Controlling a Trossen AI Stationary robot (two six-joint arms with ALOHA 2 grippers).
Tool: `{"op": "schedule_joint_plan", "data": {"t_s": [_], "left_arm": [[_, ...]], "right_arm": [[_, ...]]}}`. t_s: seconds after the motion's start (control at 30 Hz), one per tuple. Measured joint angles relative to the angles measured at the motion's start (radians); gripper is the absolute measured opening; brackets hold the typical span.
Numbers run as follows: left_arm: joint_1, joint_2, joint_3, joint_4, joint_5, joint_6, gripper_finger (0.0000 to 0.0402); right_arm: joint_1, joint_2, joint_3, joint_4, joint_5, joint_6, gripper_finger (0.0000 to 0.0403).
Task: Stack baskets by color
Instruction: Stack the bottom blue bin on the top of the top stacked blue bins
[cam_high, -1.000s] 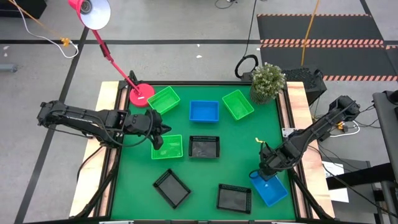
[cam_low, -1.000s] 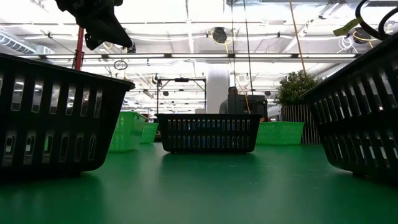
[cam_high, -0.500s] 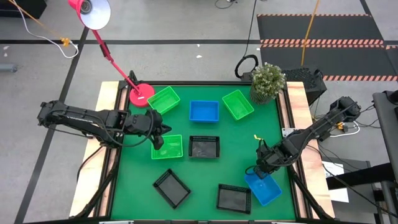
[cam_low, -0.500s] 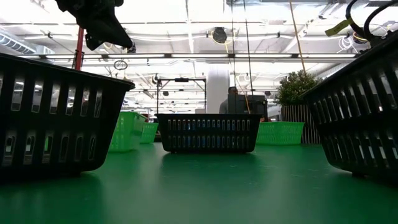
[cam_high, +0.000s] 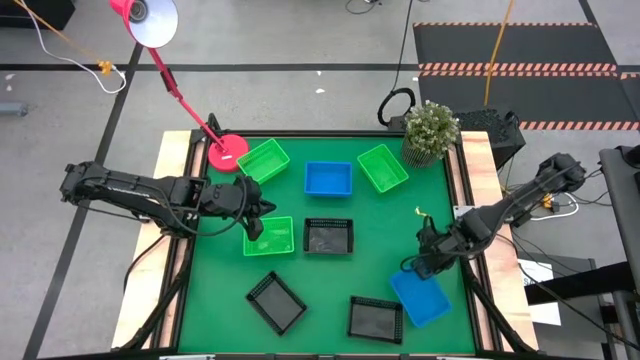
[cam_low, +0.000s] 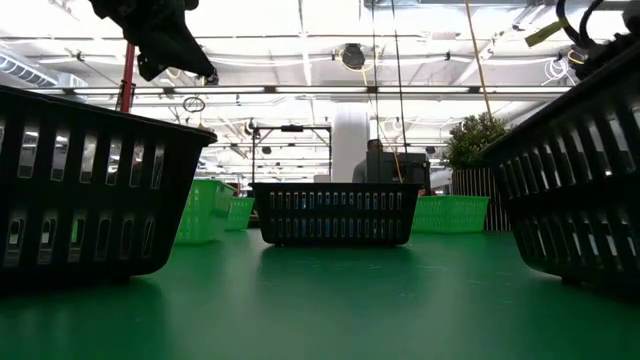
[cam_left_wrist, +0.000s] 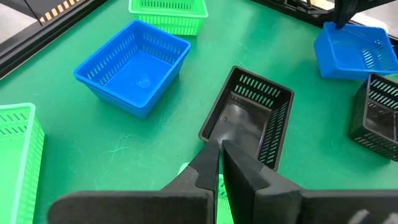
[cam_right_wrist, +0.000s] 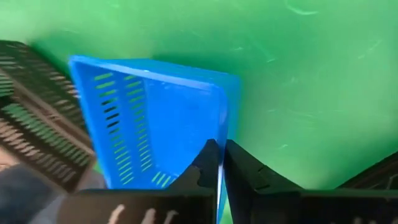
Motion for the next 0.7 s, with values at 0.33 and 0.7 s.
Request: {"op": "schedule_joint_plan", "data": {"t_s": [0.33,0.7], "left_arm": [[0.0,0.0,0.0,0.083,-0.027,0.008,0.0024],[0.025,0.043,0.002,0.295,-0.086,0.038,0.0094]], "right_arm": [[-0.141,-0.062,0.12,-0.137,0.076,-0.1,0.0001],[-0.383,0.032,0.343,-0.222,0.078,-0.399,0.0]]}}
